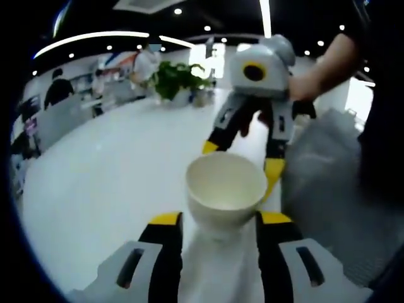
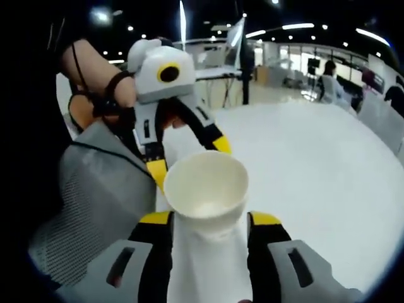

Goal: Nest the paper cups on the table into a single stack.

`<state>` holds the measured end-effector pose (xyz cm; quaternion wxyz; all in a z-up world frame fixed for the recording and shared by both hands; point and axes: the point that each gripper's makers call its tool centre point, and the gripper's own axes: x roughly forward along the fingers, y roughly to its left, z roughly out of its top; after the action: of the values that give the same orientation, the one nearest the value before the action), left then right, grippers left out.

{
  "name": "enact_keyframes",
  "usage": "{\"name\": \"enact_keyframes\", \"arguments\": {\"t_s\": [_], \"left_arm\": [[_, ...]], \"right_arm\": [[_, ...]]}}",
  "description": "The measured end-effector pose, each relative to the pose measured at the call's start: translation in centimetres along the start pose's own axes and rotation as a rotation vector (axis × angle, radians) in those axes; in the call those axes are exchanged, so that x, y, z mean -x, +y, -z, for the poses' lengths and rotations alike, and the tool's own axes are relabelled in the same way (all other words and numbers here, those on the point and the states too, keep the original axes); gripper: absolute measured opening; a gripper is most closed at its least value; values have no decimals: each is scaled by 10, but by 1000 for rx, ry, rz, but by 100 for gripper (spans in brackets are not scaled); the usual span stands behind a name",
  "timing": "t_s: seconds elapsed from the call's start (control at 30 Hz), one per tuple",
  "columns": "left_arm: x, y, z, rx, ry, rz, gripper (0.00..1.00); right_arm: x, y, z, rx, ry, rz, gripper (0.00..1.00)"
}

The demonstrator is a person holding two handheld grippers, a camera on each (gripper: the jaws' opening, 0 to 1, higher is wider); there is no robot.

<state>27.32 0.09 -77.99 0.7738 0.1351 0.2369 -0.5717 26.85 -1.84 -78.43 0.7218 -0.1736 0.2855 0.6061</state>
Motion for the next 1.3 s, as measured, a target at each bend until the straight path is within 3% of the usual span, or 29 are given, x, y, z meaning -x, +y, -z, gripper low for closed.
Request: {"name": "enact_keyframes", "arguments": {"t_s": [0.4, 0.6, 0.97, 1.3], "left_arm": [[-4, 3, -1, -22, 14, 20, 39], [-3, 12, -11, -55, 13, 26, 39], [-8, 59, -45, -139, 3, 25, 39], [-21, 102, -64, -176, 13, 19, 37]], "right_arm": [[-1, -4, -4, -14, -33, 7, 40], [2, -14, -10, -8, -54, 24, 39], [18, -63, -36, -10, -102, 94, 39], [23, -110, -50, 6, -108, 128, 39]]}}
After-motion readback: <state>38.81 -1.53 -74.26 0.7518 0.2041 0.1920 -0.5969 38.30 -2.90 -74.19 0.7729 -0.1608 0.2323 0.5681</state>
